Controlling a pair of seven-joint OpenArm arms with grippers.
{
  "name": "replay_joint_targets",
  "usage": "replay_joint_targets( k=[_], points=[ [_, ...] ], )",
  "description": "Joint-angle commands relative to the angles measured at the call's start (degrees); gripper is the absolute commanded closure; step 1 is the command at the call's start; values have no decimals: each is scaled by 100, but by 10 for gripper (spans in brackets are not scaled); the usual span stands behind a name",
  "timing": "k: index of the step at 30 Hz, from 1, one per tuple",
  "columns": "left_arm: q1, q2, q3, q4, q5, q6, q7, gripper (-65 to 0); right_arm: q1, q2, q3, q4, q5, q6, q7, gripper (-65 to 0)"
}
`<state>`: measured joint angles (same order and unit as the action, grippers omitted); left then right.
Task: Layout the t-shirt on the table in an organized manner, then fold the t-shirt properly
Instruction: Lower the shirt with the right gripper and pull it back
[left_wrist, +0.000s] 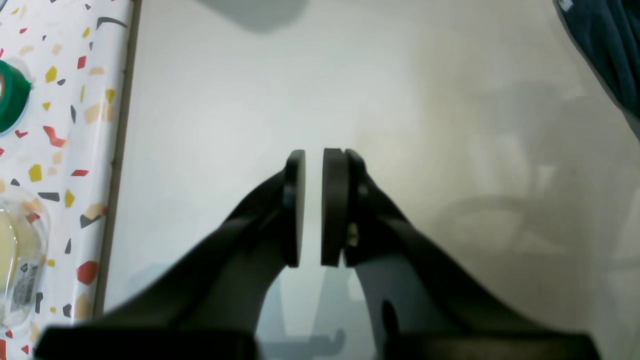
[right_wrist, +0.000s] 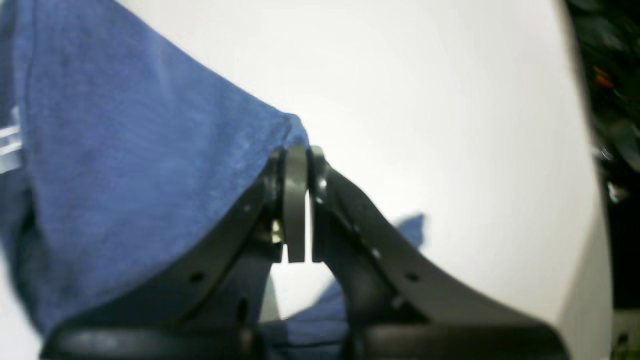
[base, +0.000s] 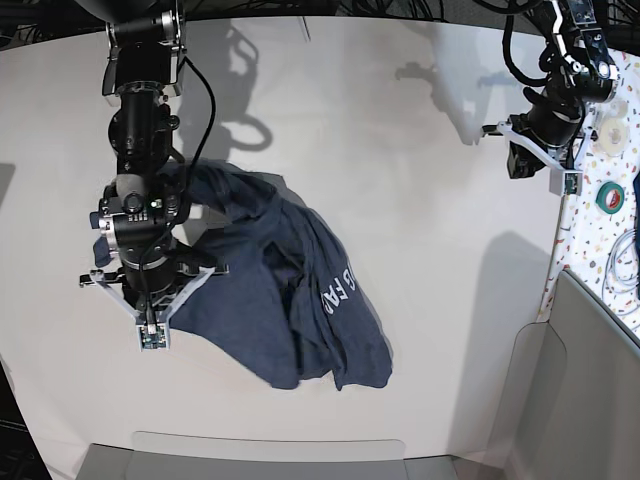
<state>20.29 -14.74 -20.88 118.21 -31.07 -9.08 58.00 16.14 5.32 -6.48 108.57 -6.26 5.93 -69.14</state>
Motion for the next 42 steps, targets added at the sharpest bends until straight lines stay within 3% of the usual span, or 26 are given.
replay_joint_targets(
  k=[1, 6, 14, 19, 26, 30, 32, 35, 38, 42],
  points=[
    [-38, -51, 1, 95, -36, -19, -134, -51, 184, 0, 55, 74, 50, 132, 255, 0],
    [-38, -51, 9, 95, -36, -19, -134, -51, 298, 79, 556, -462, 33, 413, 528, 0],
    [-38, -42, 9, 69, -36, -19, -134, -51, 535, 510, 679, -1877, 33, 387, 1424, 0],
    [-38, -33, 9, 69, -36, -19, -134, -51, 825, 738, 679, -2967, 24, 360, 1688, -6],
    [-126, -33, 18, 69, -36, -19, -134, -141, 781, 958, 679, -3301, 15, 352, 1679, -285],
    [-372, -33, 62, 69, -36, -19, -46, -171, 650, 1037, 819, -2818, 24, 352, 1662, -397],
    [-487, -33, 247, 86, -36, -19, 42, -174, 491, 940, 1013, -2238, 33, 352, 1547, -417],
    [-1014, -33, 660, 95, -36, -19, 631, -174, 430, 615, 1136, -1526, 33, 352, 1275, -417],
    [-1805, -33, 1644, 95, -36, -19, 1229, -174, 430, 211, 1118, -1332, 33, 396, 1081, -416],
    [-2807, -16, 2910, 51, 34, -11, 1598, -174, 342, -123, 1110, -1657, 33, 404, 1108, -416]
  ],
)
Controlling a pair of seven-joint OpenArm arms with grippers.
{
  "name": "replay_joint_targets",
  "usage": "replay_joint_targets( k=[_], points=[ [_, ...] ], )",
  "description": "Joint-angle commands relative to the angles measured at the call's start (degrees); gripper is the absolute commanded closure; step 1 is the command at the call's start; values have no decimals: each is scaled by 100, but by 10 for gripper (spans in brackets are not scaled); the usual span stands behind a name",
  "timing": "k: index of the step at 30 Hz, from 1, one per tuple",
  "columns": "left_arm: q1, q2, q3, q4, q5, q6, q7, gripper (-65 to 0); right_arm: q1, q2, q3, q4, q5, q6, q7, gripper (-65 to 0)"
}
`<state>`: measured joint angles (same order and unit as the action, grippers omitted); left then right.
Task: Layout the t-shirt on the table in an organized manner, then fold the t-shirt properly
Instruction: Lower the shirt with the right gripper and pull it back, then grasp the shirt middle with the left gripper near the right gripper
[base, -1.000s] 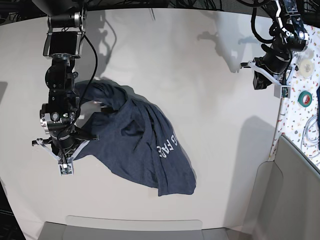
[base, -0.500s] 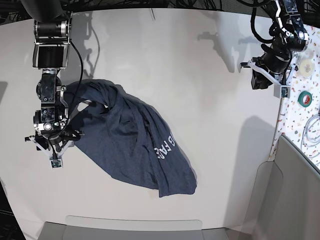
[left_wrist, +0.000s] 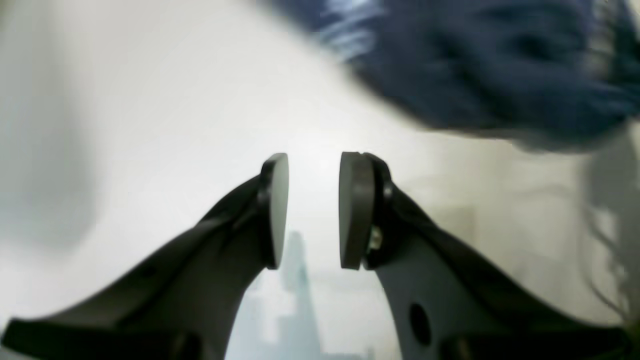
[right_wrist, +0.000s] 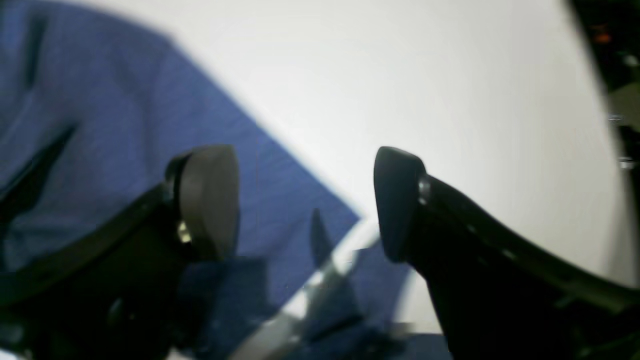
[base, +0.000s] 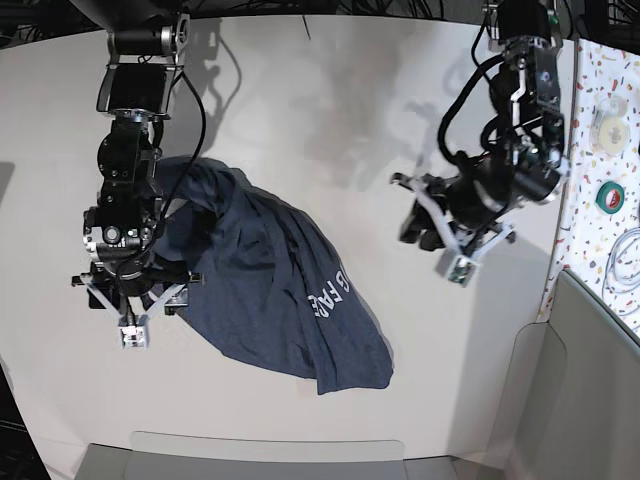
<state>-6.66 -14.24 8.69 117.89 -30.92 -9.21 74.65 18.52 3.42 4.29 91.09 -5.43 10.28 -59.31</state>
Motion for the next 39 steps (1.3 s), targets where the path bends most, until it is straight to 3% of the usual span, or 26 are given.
replay_joint_targets(
  k=[1, 4, 8, 13, 16, 28, 33, 39],
  points=[
    [-253, 4, 94, 31, 142, 3, -76, -174, 95, 5, 32, -32, -50, -31, 133, -416],
    [-622, 92, 577, -65, 793, 3, -155, -174, 95, -92, 32, -630, -50, -31, 133, -416],
    [-798, 110, 1641, -92, 1786, 3, -700, -174, 95, -12, 102, -1315, -50, -31, 151, -416],
    [-825, 118, 3118, -681, 3509, 3, -1914, -174, 86, 84, 102, -1597, -50, -48, 142, -416],
    [-930, 426, 3575, -1367, 4213, 3, -2503, -174, 69, 84, 102, -1588, -50, -48, 107, -416],
    [-2662, 1446, 3795, -3837, 4169, 3, -2573, -174, -397, 111, 50, -1465, -50, -48, -8, -415],
    [-2847, 2009, 3171, -4830, 4125, 3, -2573, -174, -564, 146, 50, -1272, -50, -39, -8, -415],
    [-2864, 2264, 2766, -5068, 4125, 82, -2555, -175, -582, 207, 50, -1272, -50, -39, 19, -415]
  ],
)
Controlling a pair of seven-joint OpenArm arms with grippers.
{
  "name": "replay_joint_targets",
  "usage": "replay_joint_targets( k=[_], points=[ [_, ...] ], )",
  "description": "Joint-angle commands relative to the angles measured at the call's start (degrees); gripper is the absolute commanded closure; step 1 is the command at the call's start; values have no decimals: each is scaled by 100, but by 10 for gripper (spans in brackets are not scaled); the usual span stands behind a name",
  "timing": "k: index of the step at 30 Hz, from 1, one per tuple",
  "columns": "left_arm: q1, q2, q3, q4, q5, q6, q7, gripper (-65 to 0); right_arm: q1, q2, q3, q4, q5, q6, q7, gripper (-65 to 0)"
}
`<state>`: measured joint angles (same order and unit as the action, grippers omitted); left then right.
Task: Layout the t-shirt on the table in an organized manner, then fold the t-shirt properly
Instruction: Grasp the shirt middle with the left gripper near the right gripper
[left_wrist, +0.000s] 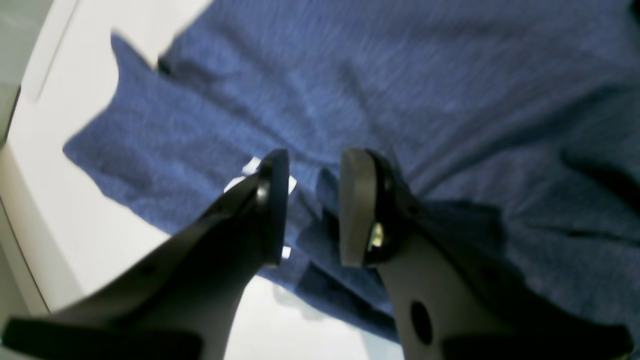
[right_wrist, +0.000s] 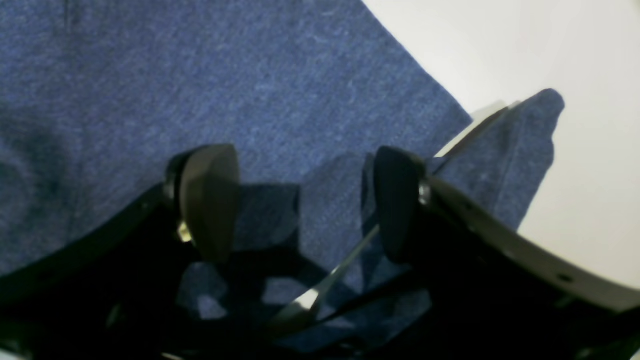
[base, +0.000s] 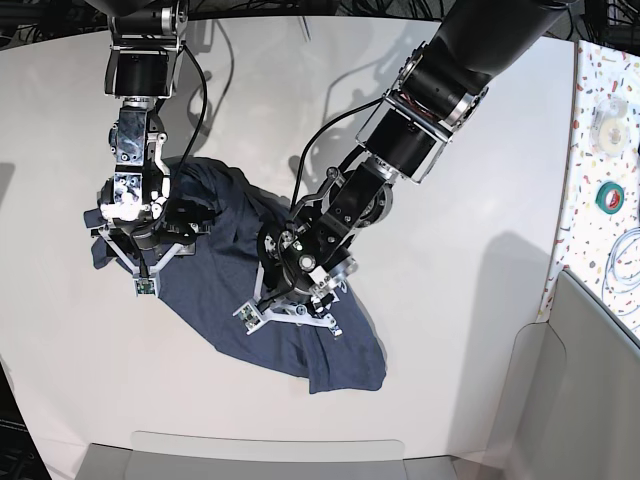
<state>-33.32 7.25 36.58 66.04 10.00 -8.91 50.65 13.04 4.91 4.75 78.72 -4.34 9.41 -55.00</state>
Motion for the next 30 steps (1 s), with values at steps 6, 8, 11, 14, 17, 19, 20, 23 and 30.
replay_joint_targets(
  k=[6, 8, 11, 14, 17, 19, 20, 23, 30],
  points=[
    [-180, 133, 153, -156, 33, 1009, 99, -219, -16, 68, 4, -34, -160, 57, -412, -415],
    [-171, 175, 171, -182, 42, 1229, 108, -227, -7, 68, 4, -34, -160, 57, -403, -415],
    [-171, 175, 171, -165, 42, 1396, 328, -230, 2, 68, 4, -34, -160, 57, -403, -415],
    [-171, 175, 171, -156, 42, 1396, 381, -230, 2, 68, 4, -34, -160, 57, -403, -415],
    [-171, 175, 171, -156, 33, 1396, 372, -230, 2, 68, 4, -34, -160, 57, -403, -415],
    [-171, 175, 171, -147, 24, 1396, 363, -230, 2, 68, 4, -34, -160, 57, -403, -415],
    [-171, 175, 171, -147, 24, 1396, 363, -230, 2, 68, 4, -34, -160, 57, -403, -415],
    [-171, 175, 171, 64, -275, 1405, 381, -230, -7, 68, -5, -34, -160, 66, -403, -415],
    [-215, 175, 153, 381, -1585, 1405, 390, -230, 11, 68, -5, -34, -160, 66, -403, -415]
  ],
)
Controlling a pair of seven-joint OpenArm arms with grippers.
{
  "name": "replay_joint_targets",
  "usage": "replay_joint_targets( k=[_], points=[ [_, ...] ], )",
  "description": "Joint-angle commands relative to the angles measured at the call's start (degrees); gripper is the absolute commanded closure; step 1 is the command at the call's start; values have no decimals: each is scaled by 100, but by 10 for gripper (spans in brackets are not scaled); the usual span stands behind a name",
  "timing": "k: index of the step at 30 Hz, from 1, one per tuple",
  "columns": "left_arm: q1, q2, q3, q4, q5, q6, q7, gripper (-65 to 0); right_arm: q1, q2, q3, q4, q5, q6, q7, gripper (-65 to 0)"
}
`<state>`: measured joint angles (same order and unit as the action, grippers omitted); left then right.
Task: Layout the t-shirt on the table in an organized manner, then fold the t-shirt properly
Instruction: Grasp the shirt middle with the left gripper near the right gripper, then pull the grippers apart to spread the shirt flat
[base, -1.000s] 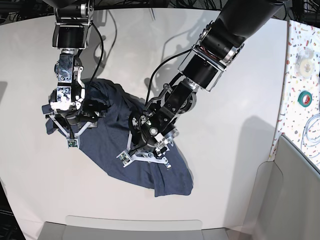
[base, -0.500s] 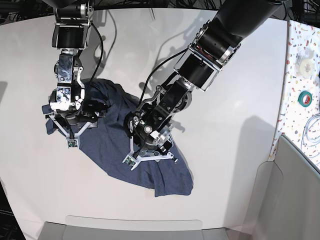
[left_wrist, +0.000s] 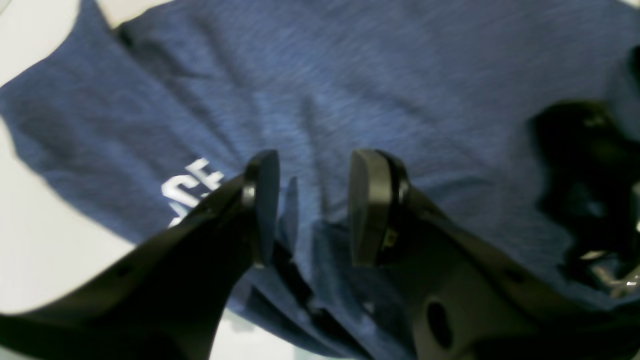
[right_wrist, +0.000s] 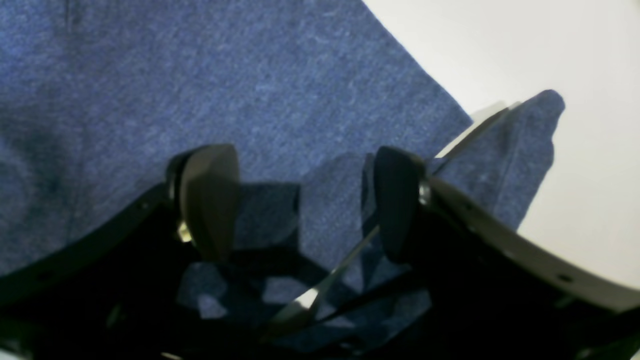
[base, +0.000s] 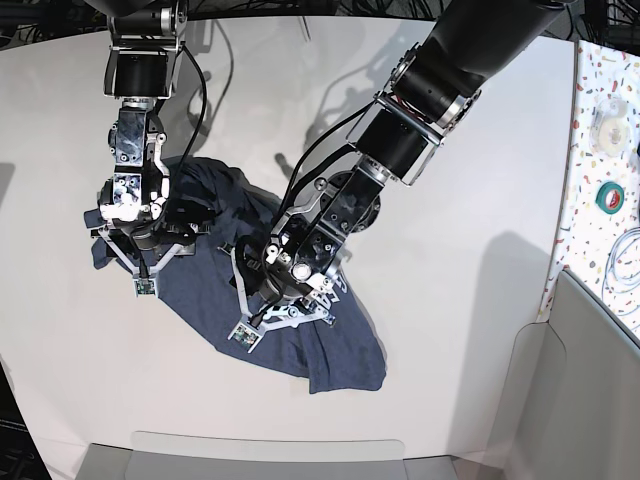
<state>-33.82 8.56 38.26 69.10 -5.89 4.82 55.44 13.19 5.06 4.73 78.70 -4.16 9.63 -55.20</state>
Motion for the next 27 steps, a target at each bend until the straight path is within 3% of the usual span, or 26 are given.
replay_joint_targets(
  k=[1, 9, 14, 22, 24, 27],
  points=[
    [-156, 44, 3, 57, -22, 32, -124, -230, -5, 52, -3, -32, -177, 44, -383, -415],
    [-156, 44, 11, -690, -40, 76, -608, -229, -40, 52, -3, -32, -177, 44, -383, -415],
    [-156, 44, 29, -813, -40, 569, -845, -229, -40, 52, -3, -32, -177, 44, -383, -415],
    [-156, 44, 108, -822, -31, 903, -898, -219, -40, 52, -3, -32, -177, 44, -383, -415],
    [-156, 1, 310, -822, -31, 999, -898, -169, -40, 52, -3, -32, -177, 44, -383, -415],
    [-139, -192, 381, -822, -31, 1149, -1100, -30, -40, 105, -3, -32, -177, 44, -383, -415]
  ],
)
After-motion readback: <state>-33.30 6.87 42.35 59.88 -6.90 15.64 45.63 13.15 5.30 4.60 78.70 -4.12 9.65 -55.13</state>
